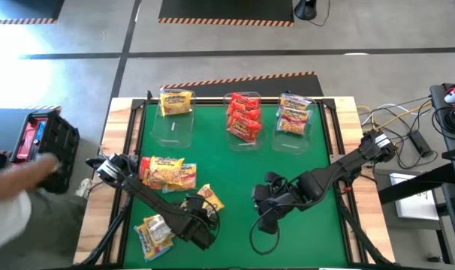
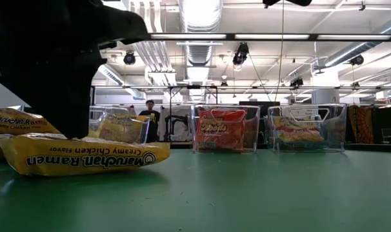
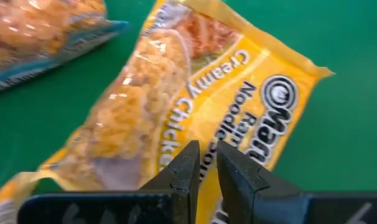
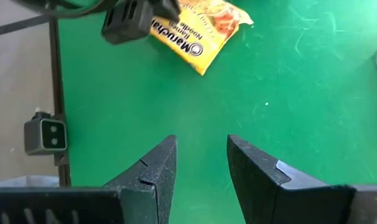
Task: Sort Maruchan noodles
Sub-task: Put the yellow noodle pack into the left transparent bin
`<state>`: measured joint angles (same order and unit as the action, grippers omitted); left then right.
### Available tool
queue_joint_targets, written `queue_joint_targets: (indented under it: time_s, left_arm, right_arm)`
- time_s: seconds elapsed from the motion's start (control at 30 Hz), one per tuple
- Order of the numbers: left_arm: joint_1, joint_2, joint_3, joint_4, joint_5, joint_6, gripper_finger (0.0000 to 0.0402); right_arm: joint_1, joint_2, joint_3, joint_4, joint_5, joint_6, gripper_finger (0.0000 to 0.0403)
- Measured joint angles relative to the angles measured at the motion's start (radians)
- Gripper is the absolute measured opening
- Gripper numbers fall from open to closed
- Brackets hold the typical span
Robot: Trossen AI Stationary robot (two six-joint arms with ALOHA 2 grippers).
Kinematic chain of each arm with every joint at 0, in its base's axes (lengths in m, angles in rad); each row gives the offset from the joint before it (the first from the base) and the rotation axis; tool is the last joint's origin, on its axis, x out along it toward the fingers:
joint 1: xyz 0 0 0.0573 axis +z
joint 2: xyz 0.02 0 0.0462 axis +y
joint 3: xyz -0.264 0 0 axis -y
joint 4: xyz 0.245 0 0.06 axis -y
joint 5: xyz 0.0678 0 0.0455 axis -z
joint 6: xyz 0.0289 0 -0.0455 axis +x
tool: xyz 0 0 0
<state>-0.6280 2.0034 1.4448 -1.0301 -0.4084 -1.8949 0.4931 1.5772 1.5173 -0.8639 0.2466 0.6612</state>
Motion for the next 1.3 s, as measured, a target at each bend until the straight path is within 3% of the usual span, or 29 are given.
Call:
queue_joint_targets:
  time_s: [0.33,0.43,0.63,0.83,1.07,1.3]
  left_arm:
    - [0.060,0.042,0.003,0.243,-0.022,0.091,0.0038]
    - [0.085,0.048,0.001,0.338,-0.076,0.134,0.0038]
    - [0.136,0.008,-0.001,0.476,-0.157,0.343,0.0038]
    - [0.159,-0.060,-0.001,0.307,-0.081,0.549,0.0038]
    - [0.151,-0.110,-0.002,0.182,0.105,0.827,0.0038]
    - [0.090,-0.126,-0.002,0.097,0.149,0.917,0.0038]
  right_arm:
    - [-0.002,0.000,0.000,0.010,0.078,0.028,0.0130]
    - [-0.002,0.001,0.000,0.009,0.091,0.039,0.0130]
    - [-0.005,0.010,-0.001,0.016,0.130,0.088,0.0130]
    - [-0.005,0.064,-0.025,0.046,0.180,0.348,0.0130]
    - [-0.017,0.185,-0.054,0.142,0.180,0.653,0.0130]
    - [-0.052,0.293,-0.055,0.379,0.156,0.729,0.0130]
